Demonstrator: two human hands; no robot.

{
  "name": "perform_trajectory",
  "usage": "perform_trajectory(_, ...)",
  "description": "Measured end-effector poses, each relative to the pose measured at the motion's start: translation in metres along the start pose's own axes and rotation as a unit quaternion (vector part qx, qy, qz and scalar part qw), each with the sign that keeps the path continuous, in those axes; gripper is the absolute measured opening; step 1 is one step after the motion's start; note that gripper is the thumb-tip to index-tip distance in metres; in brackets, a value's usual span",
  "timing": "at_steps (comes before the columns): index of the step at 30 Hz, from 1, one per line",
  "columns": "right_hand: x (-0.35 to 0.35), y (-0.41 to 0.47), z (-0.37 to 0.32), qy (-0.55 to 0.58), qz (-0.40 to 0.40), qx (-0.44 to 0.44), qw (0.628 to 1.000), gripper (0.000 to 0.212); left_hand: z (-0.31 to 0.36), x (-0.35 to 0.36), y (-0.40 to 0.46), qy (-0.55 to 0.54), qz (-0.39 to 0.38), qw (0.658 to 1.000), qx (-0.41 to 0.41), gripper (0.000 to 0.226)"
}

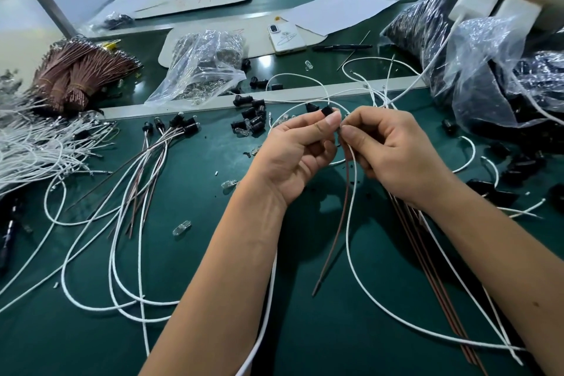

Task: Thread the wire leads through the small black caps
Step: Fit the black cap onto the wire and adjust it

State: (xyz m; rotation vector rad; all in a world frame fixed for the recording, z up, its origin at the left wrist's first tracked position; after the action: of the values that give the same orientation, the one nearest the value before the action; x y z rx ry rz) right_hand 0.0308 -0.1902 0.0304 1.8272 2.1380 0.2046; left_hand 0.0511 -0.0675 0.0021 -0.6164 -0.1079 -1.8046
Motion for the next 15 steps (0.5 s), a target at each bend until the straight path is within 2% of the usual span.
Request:
perform_trajectory(6,-0.0014,-0.0014,-0.0029,-0.01,0.02,-0.006,1.0,0.022,-0.0022,0.0005,0.0012,0.0,0.008,1.0,-0.001,0.004)
perform_trajectory(12,-0.0038,0.0004,-0.001,0.012,0.03,-0.003,0.999,0.02,-0.0015,-0.002,0.0015,0.038,0.029,0.999,0.019,0.012)
perform_trajectory(15,-0.0041,0.0001,-0.0004,0.014,0.034,-0.006,0.999,0.02,0.0036,-0.0028,0.0008,0.06,0.03,0.997,0.043,0.024)
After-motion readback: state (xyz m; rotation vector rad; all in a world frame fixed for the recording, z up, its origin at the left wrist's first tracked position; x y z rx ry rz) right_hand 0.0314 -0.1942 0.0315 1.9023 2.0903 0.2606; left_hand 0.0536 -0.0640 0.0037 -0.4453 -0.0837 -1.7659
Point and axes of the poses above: each hand's wrist, its own y-axis towards the middle knuckle, its own x-axis out of the palm, z = x × y, the point moved 8 cm from there along y, towards the middle knuckle, and after that the axes turned 9 degrees about y, right-handed, at the moved point
